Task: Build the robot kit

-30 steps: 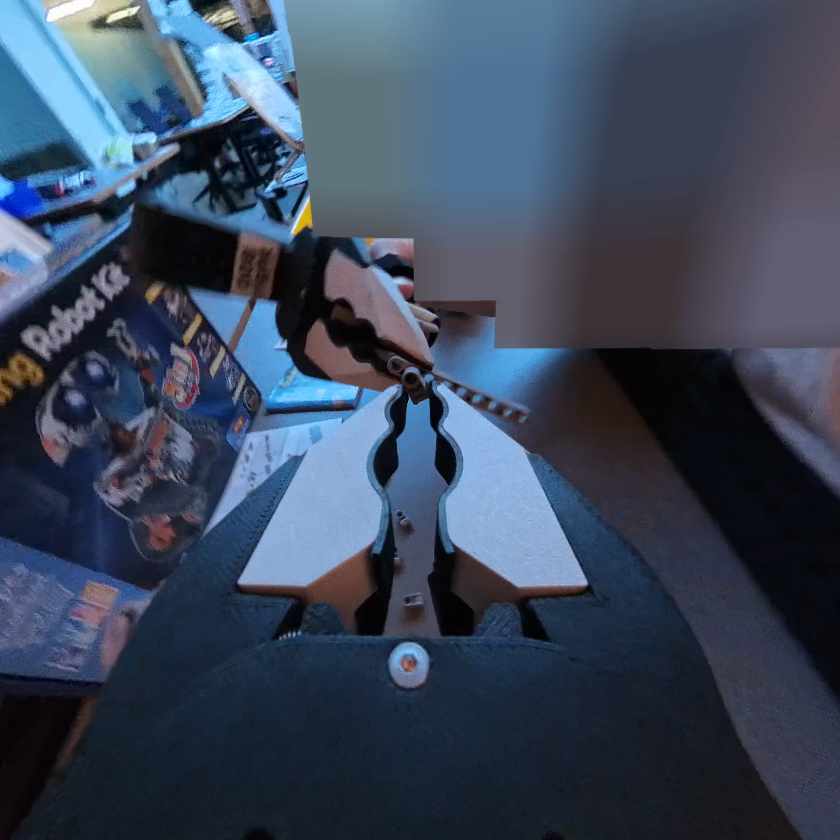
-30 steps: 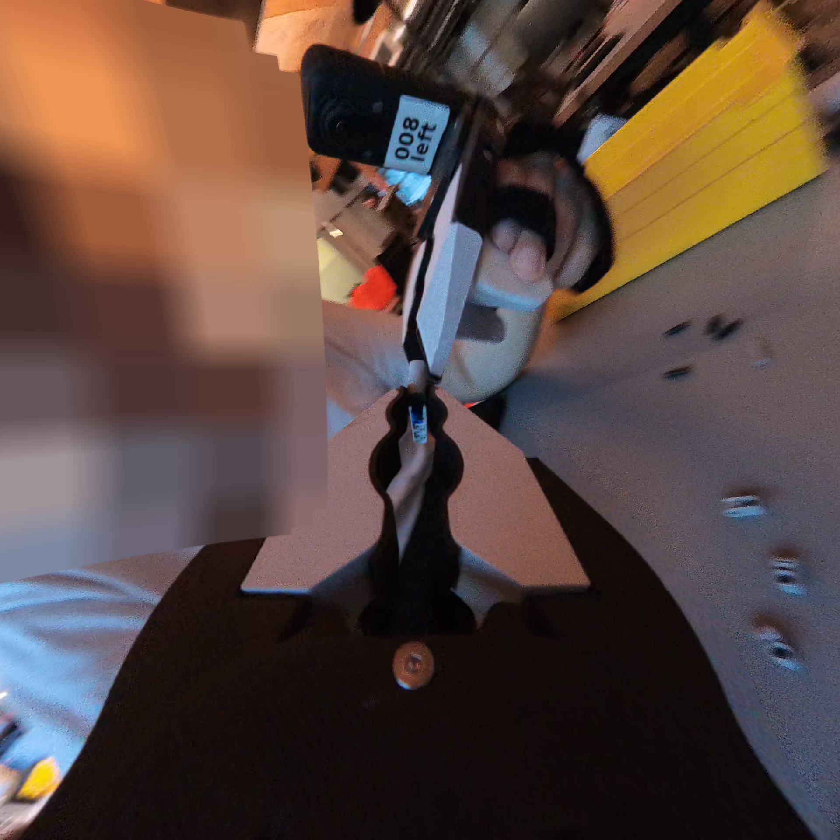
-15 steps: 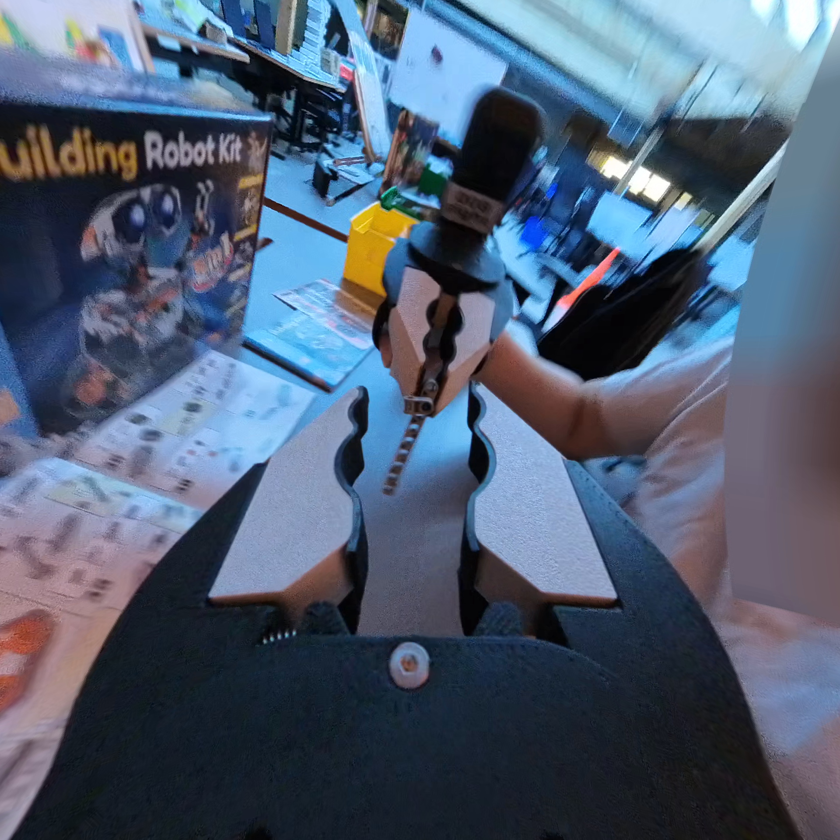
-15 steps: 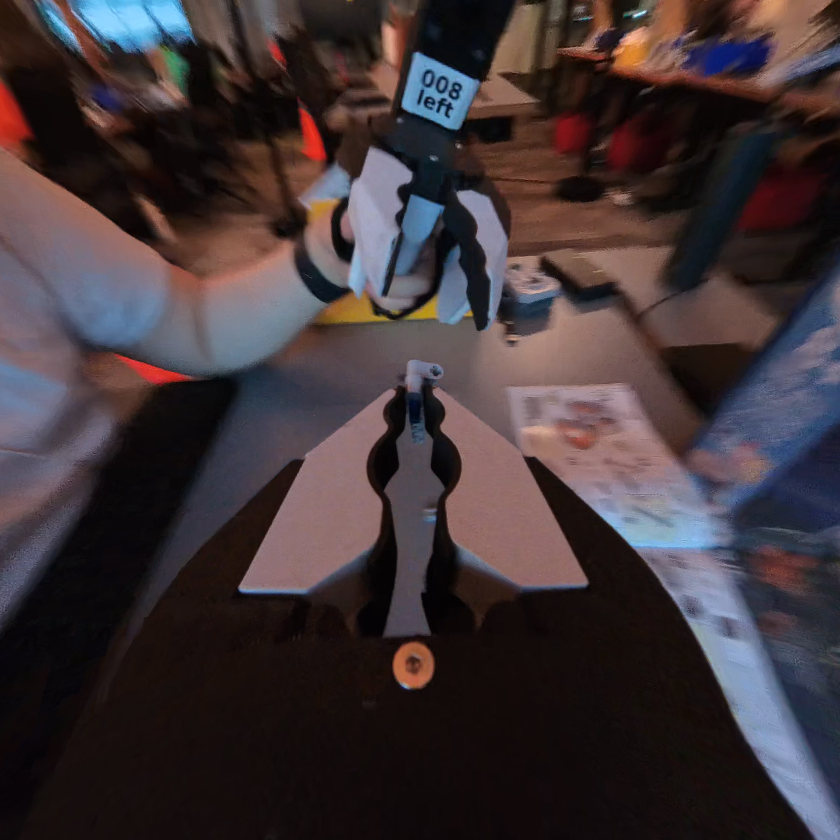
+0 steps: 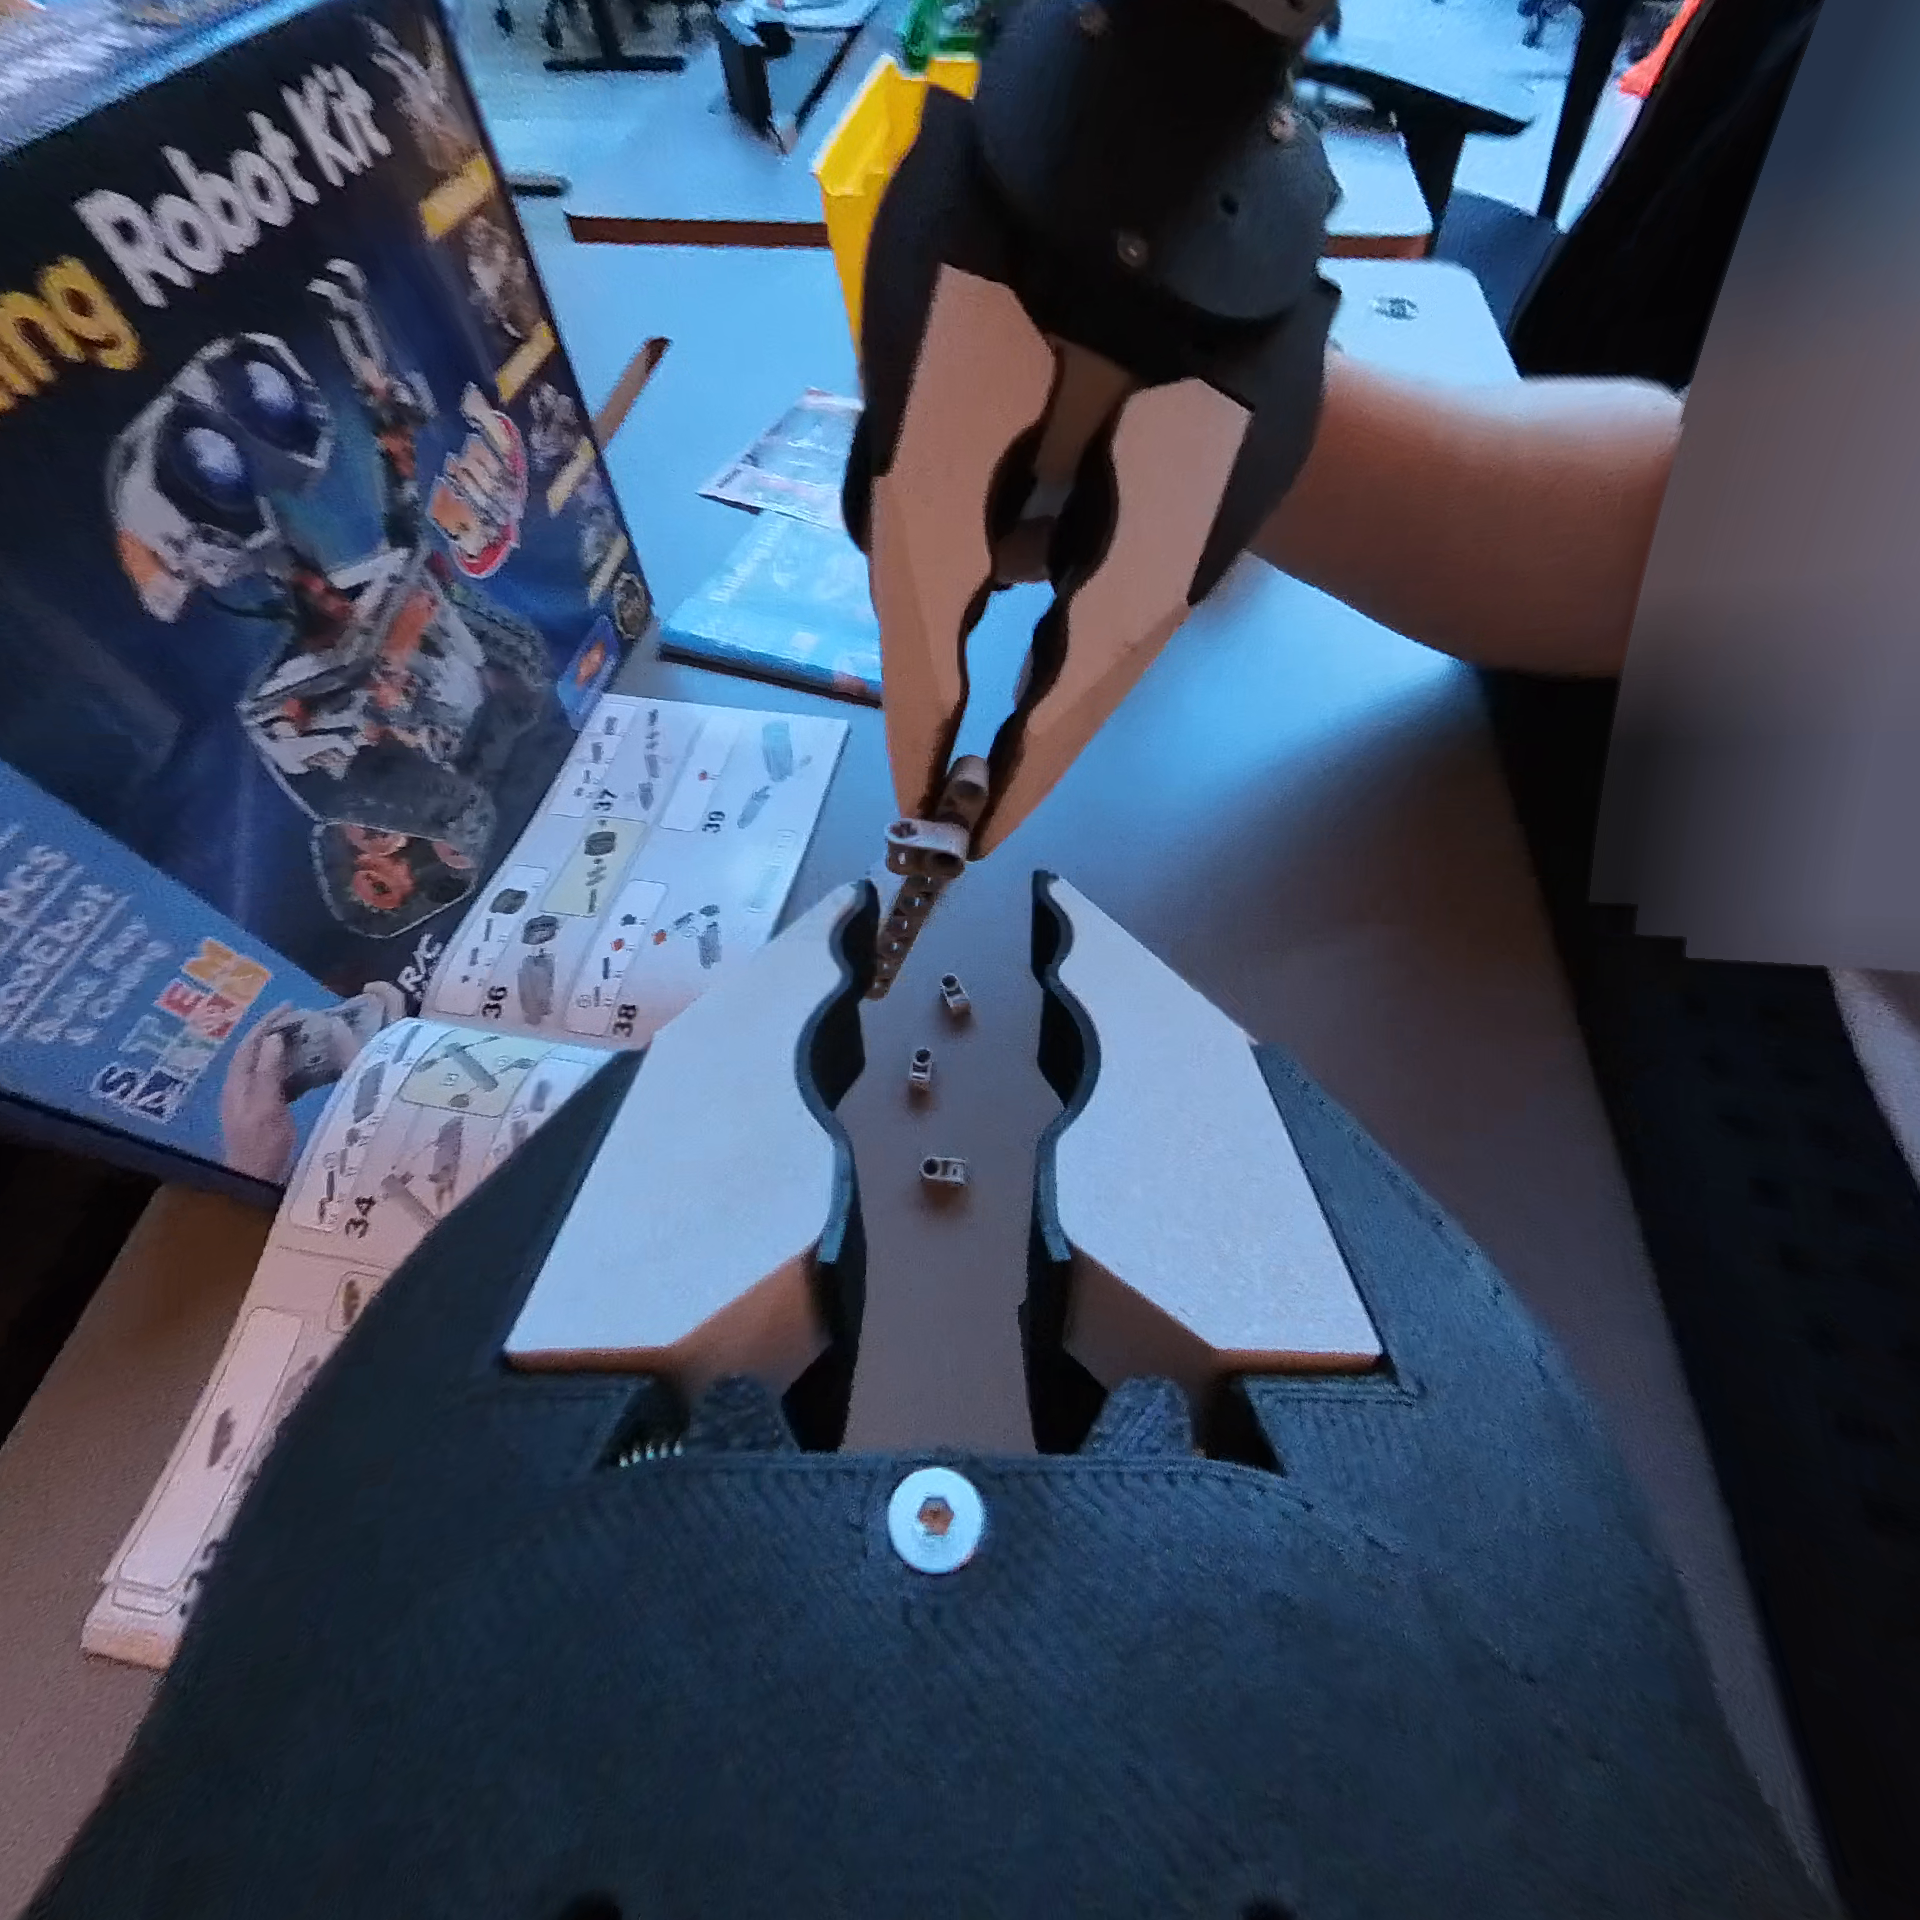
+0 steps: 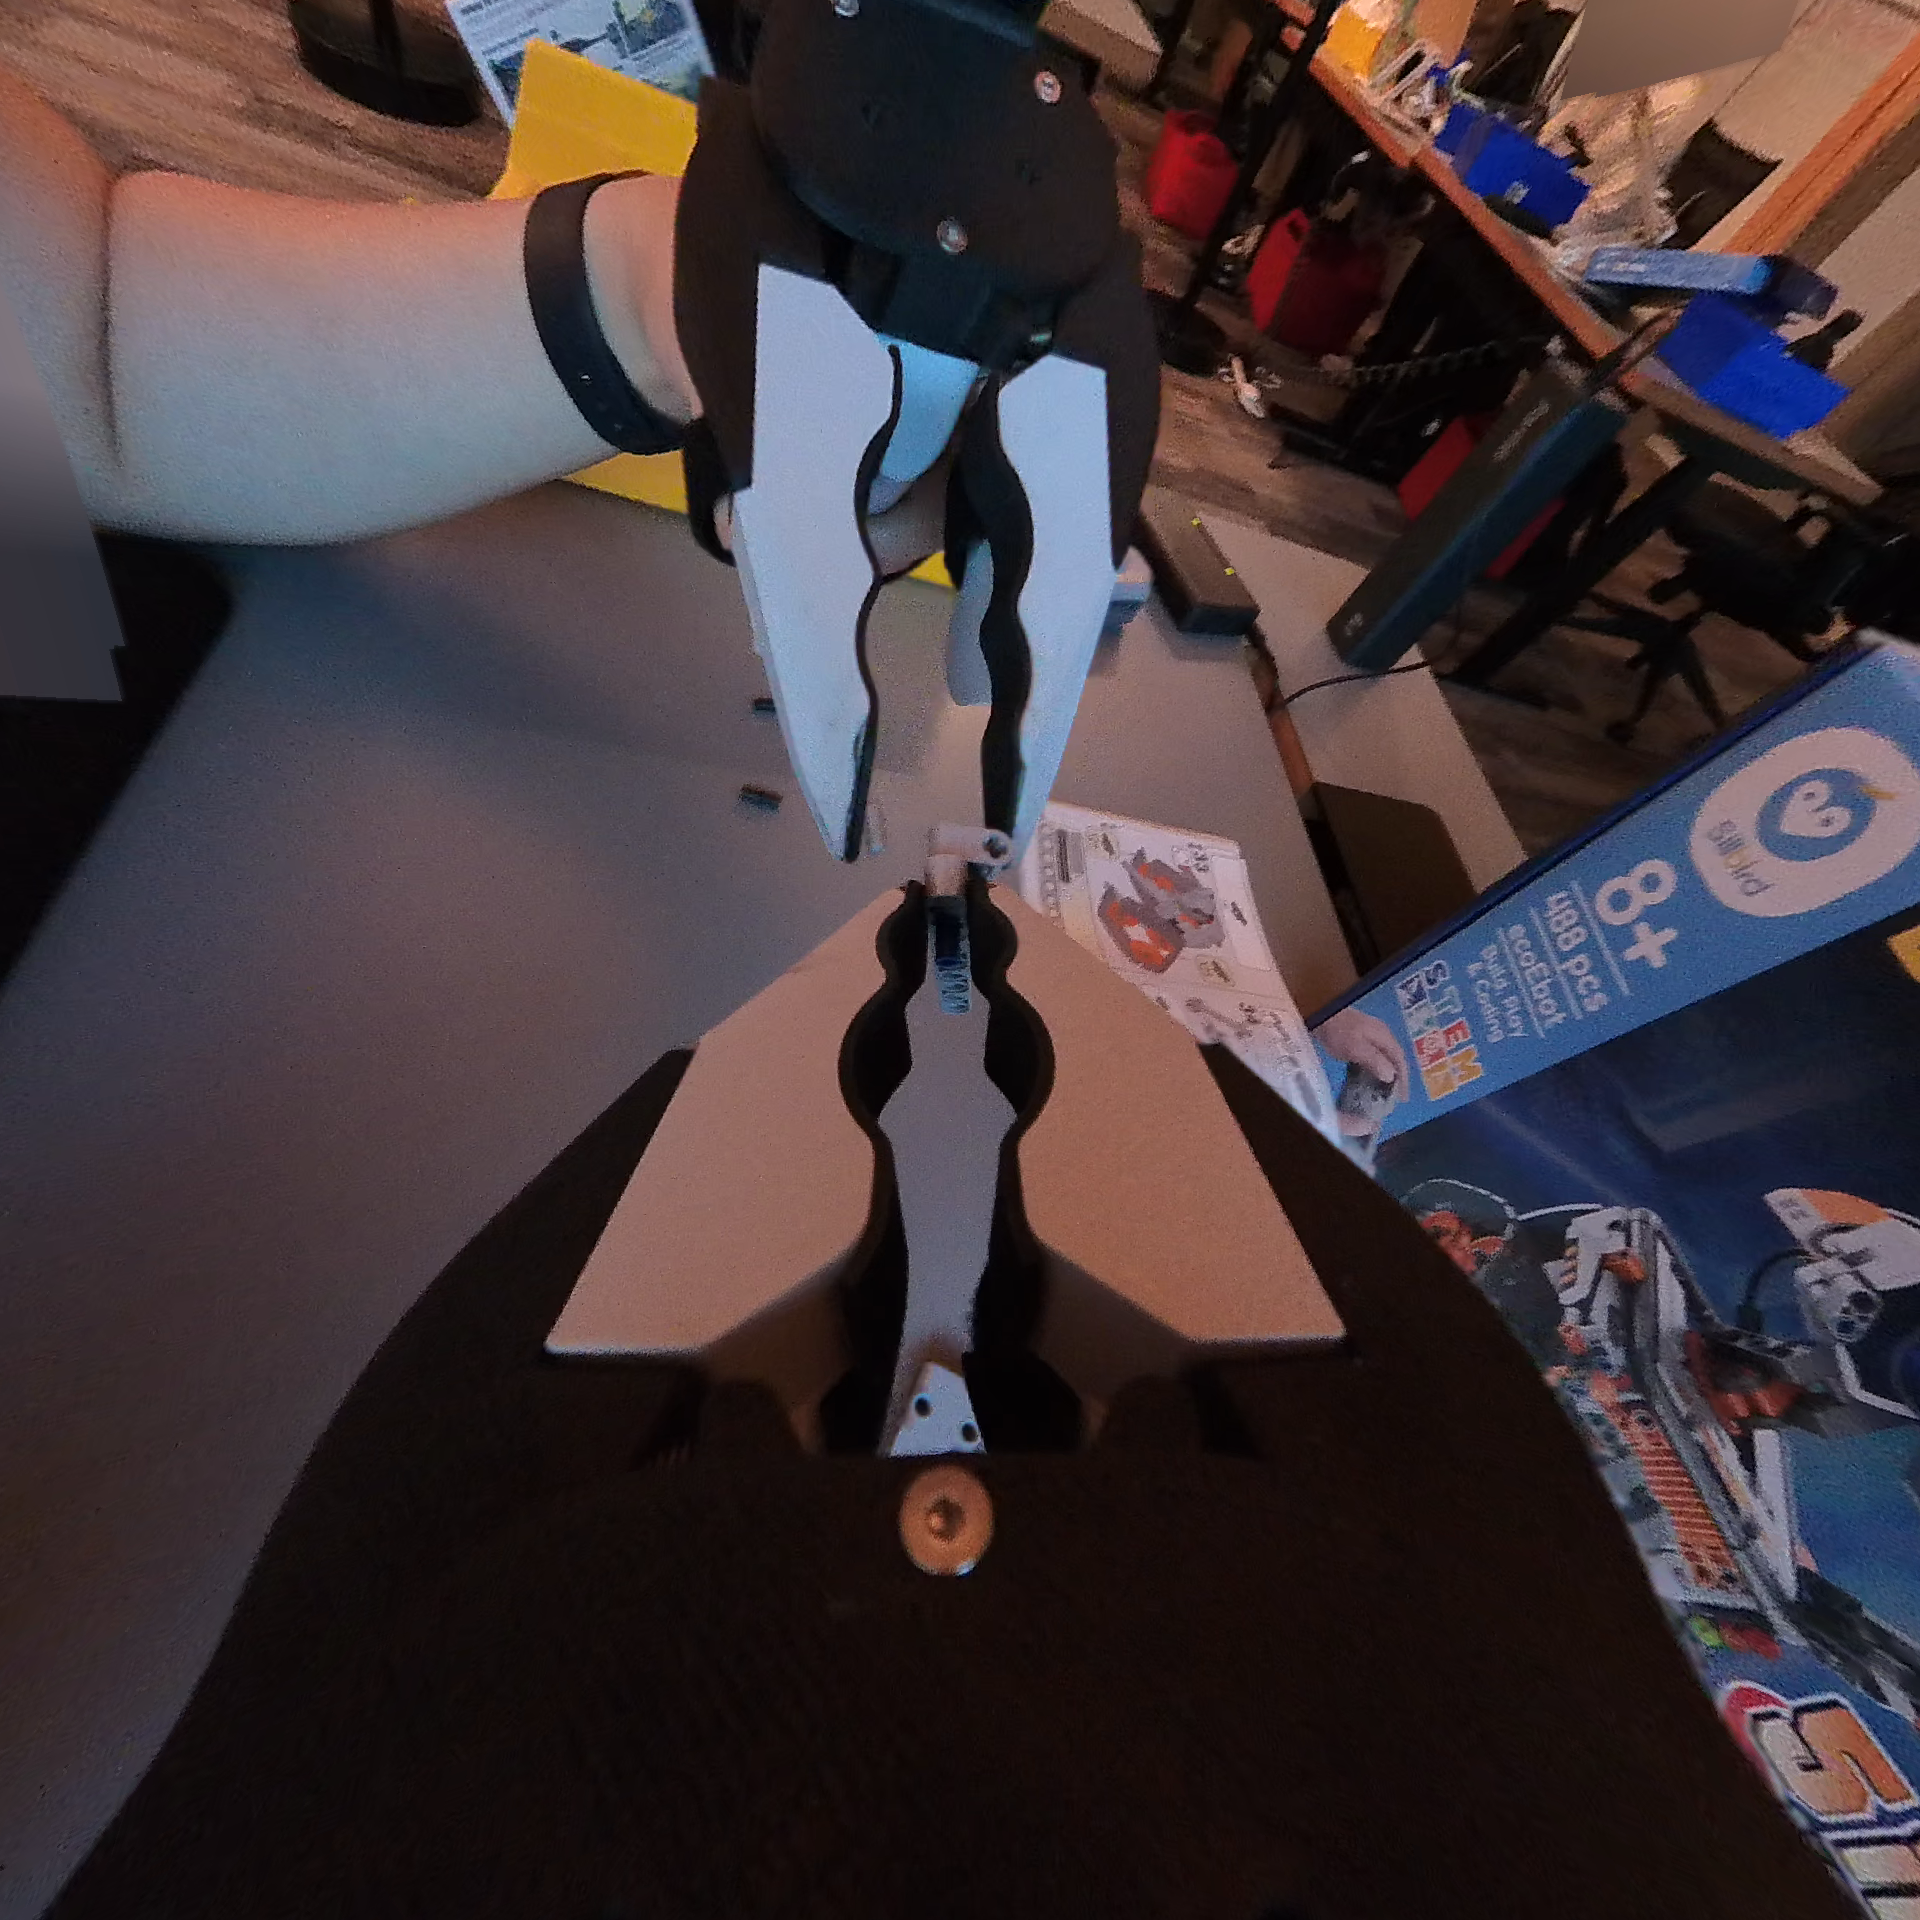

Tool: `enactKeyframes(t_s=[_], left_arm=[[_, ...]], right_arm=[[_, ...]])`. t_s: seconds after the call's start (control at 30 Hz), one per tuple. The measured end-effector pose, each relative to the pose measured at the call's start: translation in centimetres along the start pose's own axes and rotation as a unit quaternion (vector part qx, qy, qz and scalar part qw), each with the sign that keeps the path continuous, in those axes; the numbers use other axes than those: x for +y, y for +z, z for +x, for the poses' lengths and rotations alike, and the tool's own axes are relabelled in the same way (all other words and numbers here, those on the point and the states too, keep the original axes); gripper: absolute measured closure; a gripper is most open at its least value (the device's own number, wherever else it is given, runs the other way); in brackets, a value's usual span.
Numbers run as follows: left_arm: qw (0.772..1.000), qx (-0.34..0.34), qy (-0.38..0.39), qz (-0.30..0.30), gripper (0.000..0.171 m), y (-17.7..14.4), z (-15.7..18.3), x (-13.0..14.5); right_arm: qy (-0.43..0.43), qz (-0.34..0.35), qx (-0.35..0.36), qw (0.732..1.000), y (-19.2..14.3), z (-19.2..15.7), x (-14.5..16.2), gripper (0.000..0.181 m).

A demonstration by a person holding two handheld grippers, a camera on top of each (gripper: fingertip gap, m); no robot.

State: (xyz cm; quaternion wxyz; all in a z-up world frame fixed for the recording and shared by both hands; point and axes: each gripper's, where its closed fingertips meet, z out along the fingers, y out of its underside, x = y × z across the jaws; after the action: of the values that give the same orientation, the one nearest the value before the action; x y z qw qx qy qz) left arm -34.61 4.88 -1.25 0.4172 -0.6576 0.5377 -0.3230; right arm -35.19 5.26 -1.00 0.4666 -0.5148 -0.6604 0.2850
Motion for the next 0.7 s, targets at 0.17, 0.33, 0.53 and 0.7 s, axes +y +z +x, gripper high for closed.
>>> enactKeyframes(t_s=[0.17,0.33,0.53,0.7], left_arm=[[0.999,-0.009,0.043,-0.022,0.171,1.0,0.2,0.9],[0.998,-0.012,0.041,-0.039,0.160,1.3,0.1,1.5],[0.999,-0.009,0.044,-0.030,0.159,1.5,0.3,1.1],[0.998,-0.014,0.059,-0.034,0.159,1.6,0.3,1.2]], right_arm=[[0.017,0.002,-0.034,0.999,-0.3,-0.6,0.5,0.174],[0.018,-0.021,-0.049,0.998,-0.2,-1.0,1.3,0.174],[0.024,-0.020,-0.054,0.998,0.1,-1.2,1.3,0.174],[0.033,-0.020,-0.061,0.997,0.1,-1.2,1.5,0.174]])
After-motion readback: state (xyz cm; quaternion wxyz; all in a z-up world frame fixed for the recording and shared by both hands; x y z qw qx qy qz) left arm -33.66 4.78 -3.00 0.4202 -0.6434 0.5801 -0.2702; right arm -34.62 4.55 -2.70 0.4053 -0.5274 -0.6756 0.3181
